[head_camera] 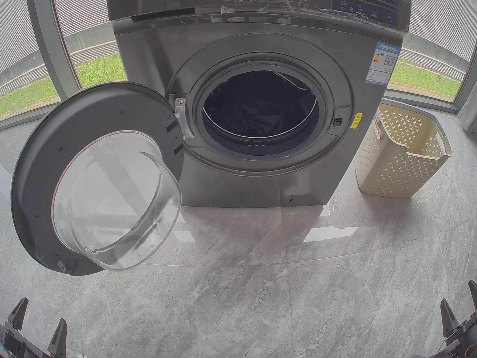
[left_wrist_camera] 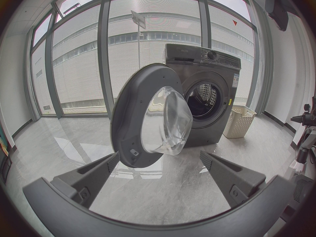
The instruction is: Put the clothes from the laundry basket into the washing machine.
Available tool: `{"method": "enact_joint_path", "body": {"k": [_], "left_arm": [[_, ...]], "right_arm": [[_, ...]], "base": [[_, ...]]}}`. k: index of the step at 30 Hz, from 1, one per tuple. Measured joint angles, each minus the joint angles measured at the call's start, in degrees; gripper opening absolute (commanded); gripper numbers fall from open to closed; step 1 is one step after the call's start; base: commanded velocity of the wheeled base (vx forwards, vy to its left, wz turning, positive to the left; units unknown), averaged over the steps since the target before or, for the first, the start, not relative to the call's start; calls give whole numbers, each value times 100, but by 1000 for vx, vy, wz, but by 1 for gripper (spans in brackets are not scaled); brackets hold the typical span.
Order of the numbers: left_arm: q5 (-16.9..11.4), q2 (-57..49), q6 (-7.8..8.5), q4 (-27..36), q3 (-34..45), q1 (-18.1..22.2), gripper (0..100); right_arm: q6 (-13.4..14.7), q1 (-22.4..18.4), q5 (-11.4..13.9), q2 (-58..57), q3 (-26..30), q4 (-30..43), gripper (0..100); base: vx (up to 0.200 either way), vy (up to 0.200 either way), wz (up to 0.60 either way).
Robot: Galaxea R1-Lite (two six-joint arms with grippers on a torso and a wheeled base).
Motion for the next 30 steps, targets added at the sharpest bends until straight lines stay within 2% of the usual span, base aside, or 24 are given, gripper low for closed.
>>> {"method": "enact_joint_path", "body": {"k": [4,22,30], "left_arm": [[0,0,-9,0,0,0,100],[2,2,2,2,0,0,100],[35,5,2,-13,0,12,100]], "right_arm": [[6,4,0,0,0,0,100],[11,6,0,2,0,-4,100],[12,6,0,5,0,-1,100]], "base": [[0,0,0],[0,200,0],[0,0,0]]}}
